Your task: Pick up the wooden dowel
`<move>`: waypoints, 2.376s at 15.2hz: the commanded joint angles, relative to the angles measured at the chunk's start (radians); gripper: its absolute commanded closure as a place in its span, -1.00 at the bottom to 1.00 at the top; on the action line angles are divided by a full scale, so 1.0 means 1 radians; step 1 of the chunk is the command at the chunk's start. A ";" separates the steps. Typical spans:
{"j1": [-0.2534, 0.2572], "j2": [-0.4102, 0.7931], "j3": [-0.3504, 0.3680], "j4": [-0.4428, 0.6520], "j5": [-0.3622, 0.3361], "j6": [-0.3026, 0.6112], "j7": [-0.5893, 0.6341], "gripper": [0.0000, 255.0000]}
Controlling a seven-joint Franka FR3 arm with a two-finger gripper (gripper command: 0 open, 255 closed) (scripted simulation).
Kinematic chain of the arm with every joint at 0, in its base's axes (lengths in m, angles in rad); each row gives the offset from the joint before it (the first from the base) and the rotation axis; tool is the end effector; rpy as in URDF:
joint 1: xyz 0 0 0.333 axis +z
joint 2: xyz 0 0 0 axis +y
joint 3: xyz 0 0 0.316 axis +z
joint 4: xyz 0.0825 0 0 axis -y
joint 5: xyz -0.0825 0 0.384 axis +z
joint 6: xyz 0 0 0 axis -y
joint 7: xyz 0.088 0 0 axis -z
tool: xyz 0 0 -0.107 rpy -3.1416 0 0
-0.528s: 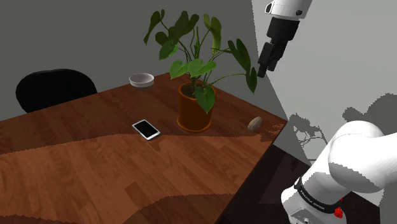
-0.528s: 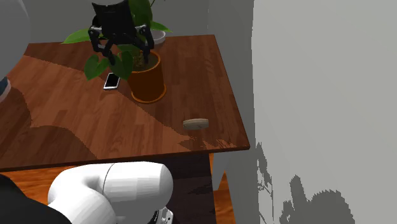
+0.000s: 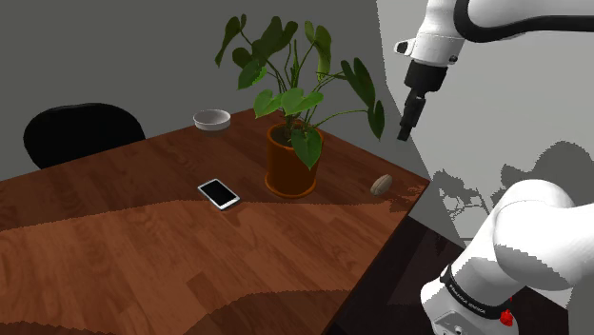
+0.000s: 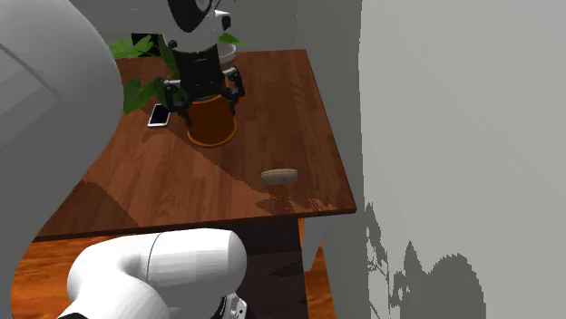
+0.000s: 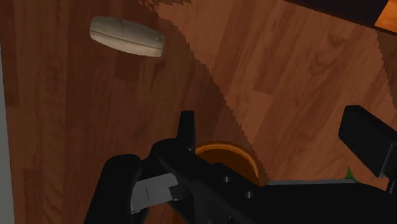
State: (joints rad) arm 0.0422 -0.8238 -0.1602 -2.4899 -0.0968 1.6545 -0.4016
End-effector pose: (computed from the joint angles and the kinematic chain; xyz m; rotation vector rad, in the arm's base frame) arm 0.2995 -0.0545 0.5418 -3.0710 -0.5342 0.0189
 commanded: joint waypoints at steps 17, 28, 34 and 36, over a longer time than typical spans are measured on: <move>0.181 0.320 -0.581 -0.194 -0.328 0.512 -1.035 -1.00; 0.364 0.636 -0.808 -0.180 -0.210 0.796 -1.367 -1.00; 0.381 0.671 -0.824 -0.183 -0.177 0.827 -1.391 1.00; 0.381 0.670 -0.824 -0.183 -0.178 0.827 -1.391 1.00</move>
State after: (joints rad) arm 0.4229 -0.1546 -0.9838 -2.6723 -0.2747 2.4810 -1.7923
